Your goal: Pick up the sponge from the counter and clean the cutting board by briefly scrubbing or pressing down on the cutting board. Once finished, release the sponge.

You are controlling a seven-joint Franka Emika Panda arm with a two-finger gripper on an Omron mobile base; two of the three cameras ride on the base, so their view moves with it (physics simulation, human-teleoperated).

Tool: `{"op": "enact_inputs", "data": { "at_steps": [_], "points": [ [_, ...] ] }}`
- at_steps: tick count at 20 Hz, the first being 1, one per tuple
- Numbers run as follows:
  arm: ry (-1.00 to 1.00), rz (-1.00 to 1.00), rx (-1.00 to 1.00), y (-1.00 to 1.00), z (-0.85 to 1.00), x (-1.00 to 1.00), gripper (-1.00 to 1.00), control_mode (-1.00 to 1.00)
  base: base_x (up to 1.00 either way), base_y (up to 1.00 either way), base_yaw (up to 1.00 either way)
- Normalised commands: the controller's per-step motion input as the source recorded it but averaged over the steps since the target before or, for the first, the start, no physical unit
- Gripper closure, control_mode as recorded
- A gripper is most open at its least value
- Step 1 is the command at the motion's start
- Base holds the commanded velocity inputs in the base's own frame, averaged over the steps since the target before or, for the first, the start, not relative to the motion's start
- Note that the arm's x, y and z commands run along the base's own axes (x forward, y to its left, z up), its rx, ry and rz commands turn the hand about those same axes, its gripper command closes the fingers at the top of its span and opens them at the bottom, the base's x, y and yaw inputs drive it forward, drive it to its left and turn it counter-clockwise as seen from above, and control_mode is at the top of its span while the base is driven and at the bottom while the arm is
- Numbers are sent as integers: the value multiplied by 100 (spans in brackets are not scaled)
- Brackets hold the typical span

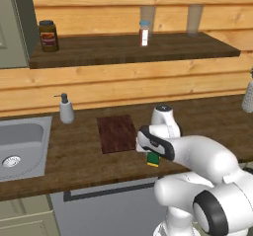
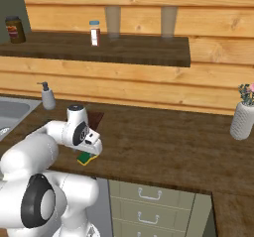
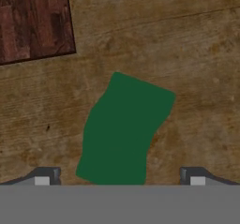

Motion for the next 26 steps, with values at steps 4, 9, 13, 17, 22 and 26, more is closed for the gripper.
{"op": "enact_inputs", "data": {
  "at_steps": [4,9,13,17,22,26],
  "points": [
    [-4,0,3,0,-5,0,-100,-100,0,0,0],
    [0,0,0,0,-14,0,-100,-100,0,0,0],
    [0,0,0,0,-18,0,-100,-100,0,0,0],
    [0,0,0,0,-14,9,-100,-100,0,0,0],
    [0,0,0,0,-20,5,-100,-100,0,0,0],
    [0,0,0,0,-19,0,-100,-100,0,0,0]
  ]
}}
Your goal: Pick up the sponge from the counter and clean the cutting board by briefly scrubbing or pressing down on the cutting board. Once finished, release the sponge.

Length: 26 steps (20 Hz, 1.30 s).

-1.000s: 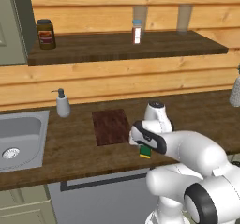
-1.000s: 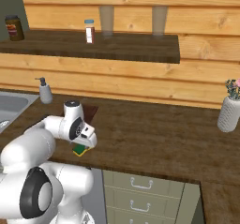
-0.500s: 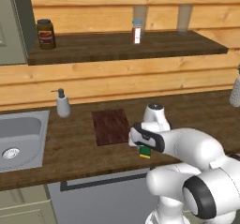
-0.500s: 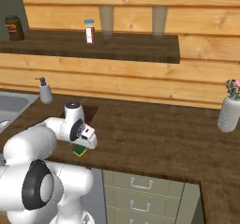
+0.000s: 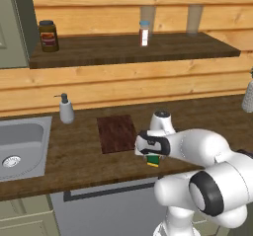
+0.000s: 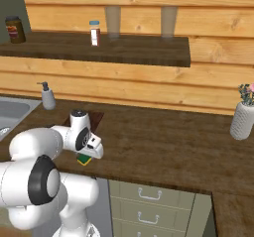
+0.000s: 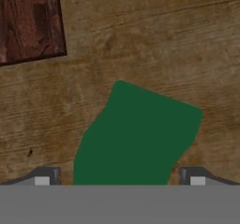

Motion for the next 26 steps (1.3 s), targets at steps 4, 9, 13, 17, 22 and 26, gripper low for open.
{"op": "enact_inputs", "data": {
  "at_steps": [4,9,13,17,22,26],
  "points": [
    [0,0,0,0,-18,1,-100,-100,0,0,0],
    [0,0,0,0,-15,2,-100,-100,0,0,0],
    [0,0,0,0,-5,0,100,-100,0,0,0],
    [0,0,0,0,0,0,100,-100,0,0,0],
    [0,0,0,0,0,0,100,-100,0,0,0],
    [0,0,0,0,36,0,100,-100,0,0,0]
  ]
}}
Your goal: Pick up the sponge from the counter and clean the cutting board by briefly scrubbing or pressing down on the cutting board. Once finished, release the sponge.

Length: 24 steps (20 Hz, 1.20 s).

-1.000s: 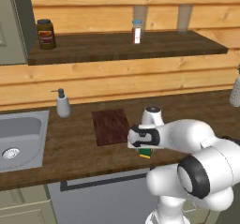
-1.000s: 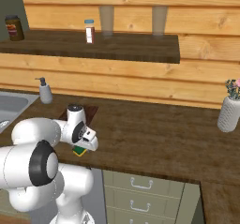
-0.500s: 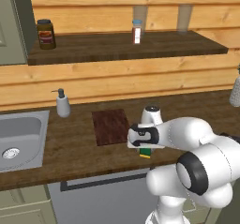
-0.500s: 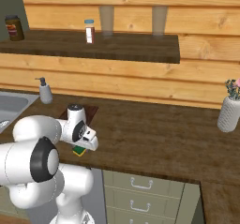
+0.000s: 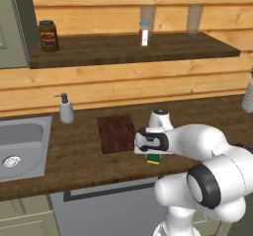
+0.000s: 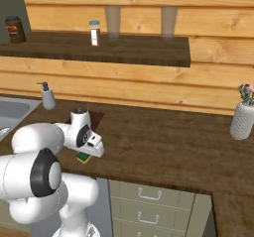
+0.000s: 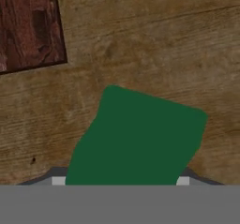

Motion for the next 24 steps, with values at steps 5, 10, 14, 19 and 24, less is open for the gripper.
{"op": "enact_inputs", "data": {
  "at_steps": [5,10,14,19,24],
  "points": [
    [0,3,0,3,69,7,100,-100,0,0,0],
    [0,2,0,8,24,43,100,-100,0,0,0],
    [0,0,0,26,2,62,100,-100,0,0,0],
    [1,0,-1,45,-1,62,100,-100,0,0,0],
    [0,0,-4,33,-13,52,100,-100,0,0,0]
  ]
}}
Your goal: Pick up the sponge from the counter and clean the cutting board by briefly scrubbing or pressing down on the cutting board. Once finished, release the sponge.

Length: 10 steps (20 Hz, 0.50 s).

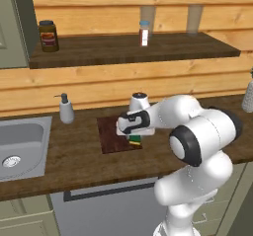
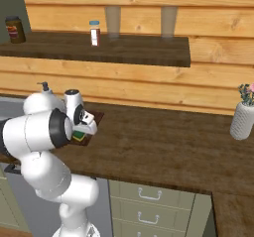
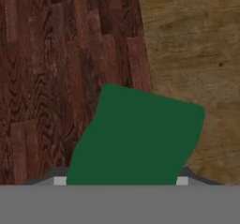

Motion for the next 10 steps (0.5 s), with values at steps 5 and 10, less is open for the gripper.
{"op": "enact_inputs", "data": {
  "at_steps": [5,10],
  "points": [
    [2,0,-8,21,-41,42,100,-100,0,0,0],
    [5,0,-5,14,-46,36,100,-100,0,0,0]
  ]
}}
